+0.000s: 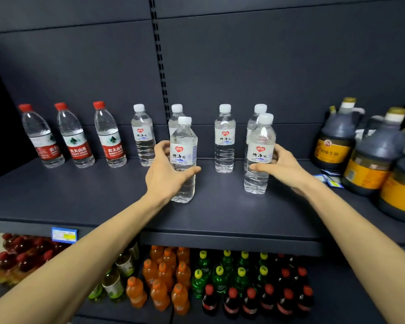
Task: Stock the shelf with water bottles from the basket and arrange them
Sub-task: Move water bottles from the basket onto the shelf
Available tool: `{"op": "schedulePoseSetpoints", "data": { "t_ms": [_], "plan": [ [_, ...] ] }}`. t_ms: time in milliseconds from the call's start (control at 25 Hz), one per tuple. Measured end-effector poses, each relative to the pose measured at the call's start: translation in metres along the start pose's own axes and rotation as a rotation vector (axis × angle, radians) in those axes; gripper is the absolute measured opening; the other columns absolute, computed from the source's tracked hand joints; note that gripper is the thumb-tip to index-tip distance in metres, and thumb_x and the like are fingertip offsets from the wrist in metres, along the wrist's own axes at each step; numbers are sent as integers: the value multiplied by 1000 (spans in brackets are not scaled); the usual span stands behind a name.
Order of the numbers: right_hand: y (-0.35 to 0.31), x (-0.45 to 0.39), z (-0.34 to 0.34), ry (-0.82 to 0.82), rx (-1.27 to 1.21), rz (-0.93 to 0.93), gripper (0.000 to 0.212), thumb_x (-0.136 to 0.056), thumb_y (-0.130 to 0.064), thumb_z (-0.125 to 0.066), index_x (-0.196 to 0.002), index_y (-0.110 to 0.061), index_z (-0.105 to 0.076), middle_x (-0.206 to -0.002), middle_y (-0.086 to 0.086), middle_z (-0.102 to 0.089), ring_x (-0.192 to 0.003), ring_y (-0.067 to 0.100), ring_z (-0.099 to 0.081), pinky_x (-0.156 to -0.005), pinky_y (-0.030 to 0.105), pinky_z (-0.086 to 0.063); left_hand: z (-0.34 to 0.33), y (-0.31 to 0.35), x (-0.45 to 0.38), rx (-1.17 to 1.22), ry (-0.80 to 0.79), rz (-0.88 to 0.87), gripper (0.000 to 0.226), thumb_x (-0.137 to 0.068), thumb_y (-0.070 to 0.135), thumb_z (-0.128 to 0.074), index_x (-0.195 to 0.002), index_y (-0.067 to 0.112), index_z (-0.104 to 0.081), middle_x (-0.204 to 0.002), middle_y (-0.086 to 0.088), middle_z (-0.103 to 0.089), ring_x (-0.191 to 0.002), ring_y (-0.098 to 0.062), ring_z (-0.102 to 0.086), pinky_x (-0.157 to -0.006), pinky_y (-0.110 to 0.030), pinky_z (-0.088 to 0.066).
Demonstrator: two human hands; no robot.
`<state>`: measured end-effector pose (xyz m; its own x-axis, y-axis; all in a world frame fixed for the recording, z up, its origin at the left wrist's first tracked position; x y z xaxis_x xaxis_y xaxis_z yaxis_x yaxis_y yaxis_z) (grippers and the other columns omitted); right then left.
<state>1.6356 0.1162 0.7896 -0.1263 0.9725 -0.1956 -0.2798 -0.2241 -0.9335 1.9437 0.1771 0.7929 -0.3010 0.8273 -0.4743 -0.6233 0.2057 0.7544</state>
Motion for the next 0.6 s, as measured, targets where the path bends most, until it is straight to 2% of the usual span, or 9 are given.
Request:
{"op": "schedulePoseSetpoints", "data": {
  "t_ms": [160, 320, 400, 480, 600],
  "plan": [
    [12, 4, 10, 25, -18, 5, 60, -79, -1, -84, -130, -15, -56, -119, -5, -71, -95, -5, -69, -73, 7, -53, -14, -1, 4, -7, -30, 13, 89, -67, 49, -90, -140, 31, -44, -125, 21, -66, -112, -6, -66, -102, -38, -51],
    [14, 5, 8, 35, -47, 26, 64, -78, -4, -85, -134, -14, -55, -121, -3, -72, -105, 5, -71, -80, 11, -56, -27, 14, 11, 13, -47, -27, 93, -74, 42, -88, -150, 32, -36, -122, 21, -68, -108, -4, -62, -95, -29, -42],
    [15, 5, 9, 35, -50, 32, 64, -77, -5, -86, -133, -14, -56, -121, -3, -73, -107, 9, -72, -87, 17, -56, -37, 23, 10, 97, -44, -47, 96, -74, 38, -89, -151, 31, -33, -124, 18, -67, -111, -4, -61, -98, -27, -43],
    [16, 5, 9, 29, -56, 35, 64, -77, -5, -86, -132, -15, -56, -121, -3, -73, -109, 11, -71, -95, 26, -56, -47, 29, 14, 163, -13, -63, 97, -72, 34, -92, -150, 29, -33, -130, 13, -62, -117, -3, -59, -104, -25, -44],
    [19, 3, 20, 27, -44, 36, 63, -77, -5, -86, -132, -17, -58, -122, -3, -73, -110, 10, -71, -99, 29, -55, -60, 35, 20, 131, 4, -77, 99, -71, 34, -92, -151, 23, -34, -146, 8, -50, -125, -3, -51, -106, -24, -39]
  ]
}}
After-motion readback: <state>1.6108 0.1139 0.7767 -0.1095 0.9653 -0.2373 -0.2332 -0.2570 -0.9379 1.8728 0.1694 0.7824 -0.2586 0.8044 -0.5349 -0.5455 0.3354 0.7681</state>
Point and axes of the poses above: each hand's wrist, its own x-axis away from the middle knuckle, its own z-axis out of the back of the hand, y = z × x, the point moved 4 cm from there along -x, towards the middle knuckle
